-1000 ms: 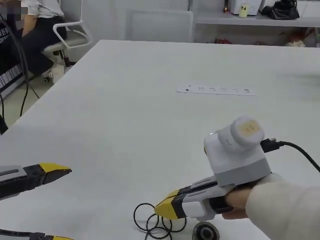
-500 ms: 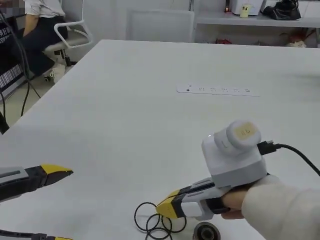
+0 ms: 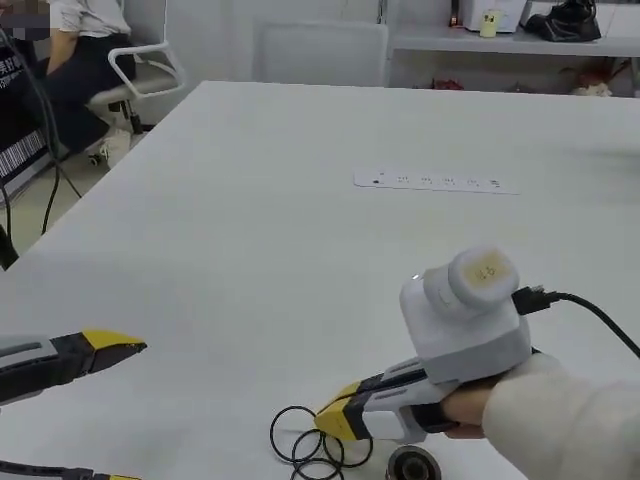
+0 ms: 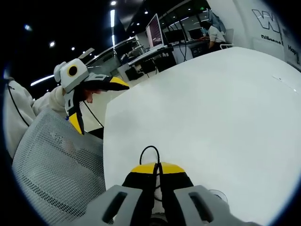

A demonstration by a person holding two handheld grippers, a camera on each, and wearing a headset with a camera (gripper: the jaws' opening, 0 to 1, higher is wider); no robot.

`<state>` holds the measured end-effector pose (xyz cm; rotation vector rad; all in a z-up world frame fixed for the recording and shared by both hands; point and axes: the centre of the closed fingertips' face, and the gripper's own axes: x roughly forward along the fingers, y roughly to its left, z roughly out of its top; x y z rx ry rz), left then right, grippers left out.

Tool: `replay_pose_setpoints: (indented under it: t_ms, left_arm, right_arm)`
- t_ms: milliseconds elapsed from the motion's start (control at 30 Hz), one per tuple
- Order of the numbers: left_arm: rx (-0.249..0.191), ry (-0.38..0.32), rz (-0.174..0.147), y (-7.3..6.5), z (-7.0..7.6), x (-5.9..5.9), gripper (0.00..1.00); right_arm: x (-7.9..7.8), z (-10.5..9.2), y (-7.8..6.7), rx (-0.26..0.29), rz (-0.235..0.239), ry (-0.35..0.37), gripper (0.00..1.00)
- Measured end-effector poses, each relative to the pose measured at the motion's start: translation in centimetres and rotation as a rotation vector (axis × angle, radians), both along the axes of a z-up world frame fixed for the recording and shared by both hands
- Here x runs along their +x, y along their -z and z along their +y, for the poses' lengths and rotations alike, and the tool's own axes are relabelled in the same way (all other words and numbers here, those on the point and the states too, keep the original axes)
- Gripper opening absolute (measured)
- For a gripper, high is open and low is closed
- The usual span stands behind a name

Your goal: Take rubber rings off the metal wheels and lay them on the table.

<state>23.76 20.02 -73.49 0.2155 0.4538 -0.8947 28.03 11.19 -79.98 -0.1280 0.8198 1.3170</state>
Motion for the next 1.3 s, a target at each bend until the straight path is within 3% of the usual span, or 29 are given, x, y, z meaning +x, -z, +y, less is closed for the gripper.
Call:
replay_pose_setpoints:
  t_ms: [500,933,1300]
  left_arm:
    - [0.002,-0.003,0.001,0.0,0.0,-0.2,0.83]
    - [0.003,0.0,-0.002,-0.2,-0.1,-0.1,0.83]
    - [0.003,-0.001,-0.011,-0.5,-0.1,0.2,0.84]
  right_arm:
    - [0.3,-0.6,-0.2,-0.017,-0.035,-0.012,0.03]
    - [1.4,-2.4,-2.9,0.029,-0.064,0.027,0.06]
    - [1.3,-4.5,-4.7,0.055,-0.086,0.052,0.13]
